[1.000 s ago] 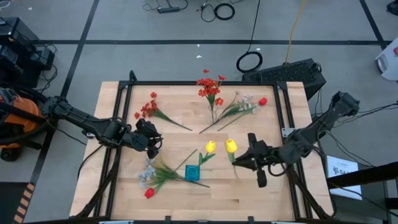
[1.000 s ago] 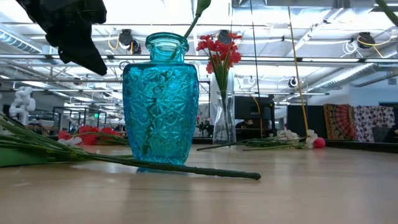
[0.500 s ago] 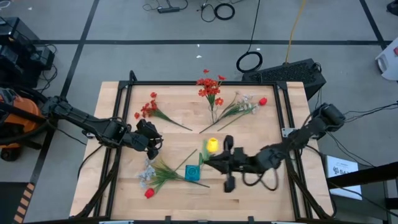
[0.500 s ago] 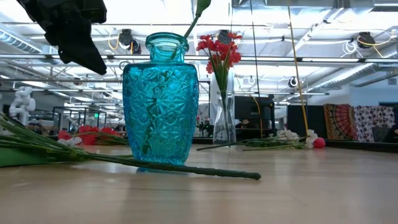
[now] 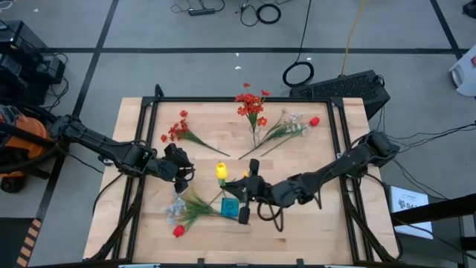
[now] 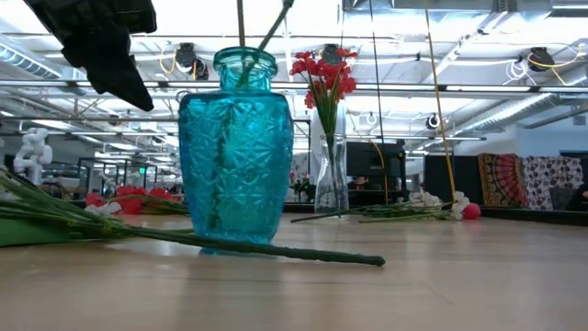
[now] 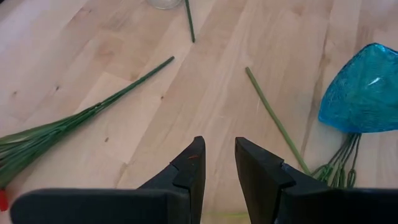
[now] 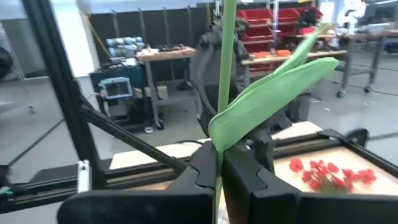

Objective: Sort flowers into vase by color
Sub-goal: Put the yellow tulip into the blue flower vase

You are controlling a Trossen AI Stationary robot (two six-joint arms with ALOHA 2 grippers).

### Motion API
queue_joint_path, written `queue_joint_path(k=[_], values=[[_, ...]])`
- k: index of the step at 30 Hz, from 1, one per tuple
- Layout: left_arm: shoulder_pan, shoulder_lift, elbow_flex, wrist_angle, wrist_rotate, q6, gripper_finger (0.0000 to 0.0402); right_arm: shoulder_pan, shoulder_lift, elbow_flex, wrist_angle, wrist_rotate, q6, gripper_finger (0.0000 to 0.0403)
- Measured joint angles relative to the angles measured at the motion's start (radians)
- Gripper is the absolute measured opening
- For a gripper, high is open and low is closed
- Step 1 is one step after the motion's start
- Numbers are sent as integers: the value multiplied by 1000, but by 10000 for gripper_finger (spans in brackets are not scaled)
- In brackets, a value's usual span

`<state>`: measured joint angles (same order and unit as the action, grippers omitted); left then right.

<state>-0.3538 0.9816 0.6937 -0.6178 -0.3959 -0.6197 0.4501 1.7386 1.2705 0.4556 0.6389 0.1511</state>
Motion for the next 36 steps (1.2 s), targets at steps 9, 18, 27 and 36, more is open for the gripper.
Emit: queue_joint_path(k=[9,18,27,36], values=[[0,0,0,5,0,-2,93,3,63,0,-59,10,95,2],[0,0,0,10,-2,-28,93,3,56,0,-68,-59,124,2],[0,0,0,11,-24,-29,93,3,55,-1,21,-227,91,2],[0,0,0,11,-27,-29,93,1,55,2,47,-249,92,17]])
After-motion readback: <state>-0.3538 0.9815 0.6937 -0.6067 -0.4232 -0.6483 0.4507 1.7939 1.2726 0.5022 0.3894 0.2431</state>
